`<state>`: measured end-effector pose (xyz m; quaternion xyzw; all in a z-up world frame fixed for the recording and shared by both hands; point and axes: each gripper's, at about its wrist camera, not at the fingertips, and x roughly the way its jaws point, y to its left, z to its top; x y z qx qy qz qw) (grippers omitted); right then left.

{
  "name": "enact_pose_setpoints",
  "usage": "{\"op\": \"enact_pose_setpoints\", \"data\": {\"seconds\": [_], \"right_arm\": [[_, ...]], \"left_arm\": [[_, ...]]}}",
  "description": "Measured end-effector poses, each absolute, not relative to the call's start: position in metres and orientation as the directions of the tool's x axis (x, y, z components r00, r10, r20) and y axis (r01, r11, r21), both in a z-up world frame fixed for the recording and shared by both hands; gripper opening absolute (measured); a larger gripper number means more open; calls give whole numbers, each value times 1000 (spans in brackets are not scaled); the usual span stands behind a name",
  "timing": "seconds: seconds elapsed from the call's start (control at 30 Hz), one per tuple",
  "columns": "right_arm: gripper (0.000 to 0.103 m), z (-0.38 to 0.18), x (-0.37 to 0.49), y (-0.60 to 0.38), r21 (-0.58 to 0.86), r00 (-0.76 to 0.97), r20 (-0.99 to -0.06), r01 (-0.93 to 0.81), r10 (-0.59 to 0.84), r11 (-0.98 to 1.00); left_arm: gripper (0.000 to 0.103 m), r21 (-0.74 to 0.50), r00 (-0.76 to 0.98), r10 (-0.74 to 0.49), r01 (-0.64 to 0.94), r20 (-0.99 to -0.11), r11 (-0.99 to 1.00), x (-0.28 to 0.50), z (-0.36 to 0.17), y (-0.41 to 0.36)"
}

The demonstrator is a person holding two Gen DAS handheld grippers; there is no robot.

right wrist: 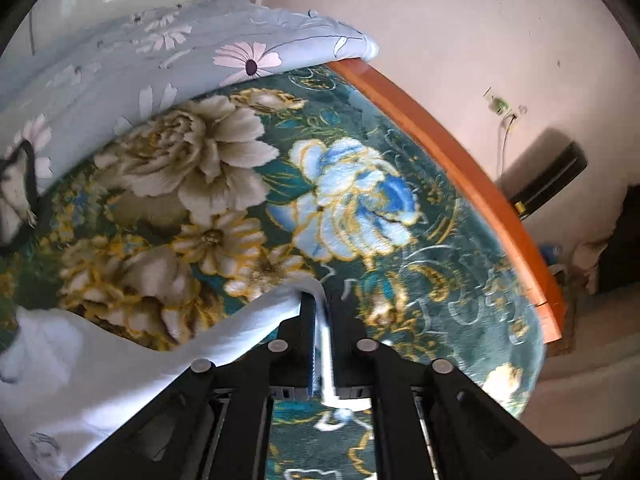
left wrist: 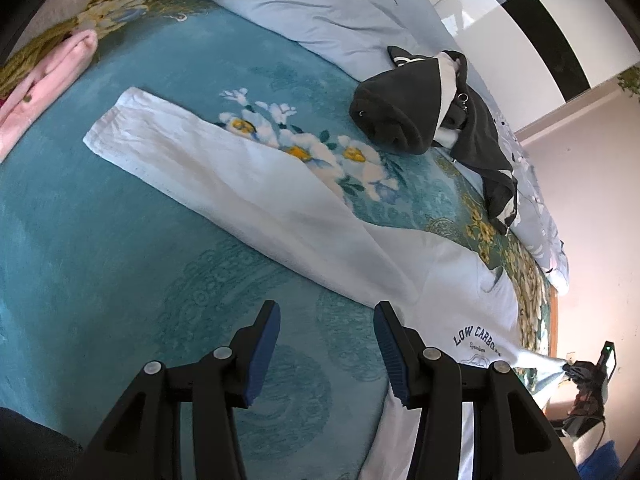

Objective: Fold clothes
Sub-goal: 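Grasp the other sleeve with the right tool and fold it across the shirt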

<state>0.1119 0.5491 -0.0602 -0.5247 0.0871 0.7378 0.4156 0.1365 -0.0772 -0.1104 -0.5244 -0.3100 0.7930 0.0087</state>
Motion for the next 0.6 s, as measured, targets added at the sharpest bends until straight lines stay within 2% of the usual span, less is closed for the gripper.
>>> {"op": "enact_pose_setpoints", "data": {"seconds": [0.03,0.07,0.1,0.37,0.6], "right_arm": [[23,-60,115,549,-298,-113,-850,-702,515,-646],[40,-60,117,549,-288,-123,-853,-700,507,-654],[45,-60,120,549,-278,-132,-856,-697,500,-660],[50,-59,140,548,-198,-205,-876,-673,437,-713],[50,-136,206,571,-30,-154,-955,-802,254,-597]], "left_arm": [[54,-500,-447,340,310,-827,-809,136,-111,-77],[54,-499,-444,341,309,-829,-810,136,-111,-76],[54,-498,-442,342,307,-829,-811,136,-112,-76],[55,-501,-448,336,323,-828,-803,137,-111,-79],[55,-463,-428,308,324,-849,-825,138,-110,-73]]}}
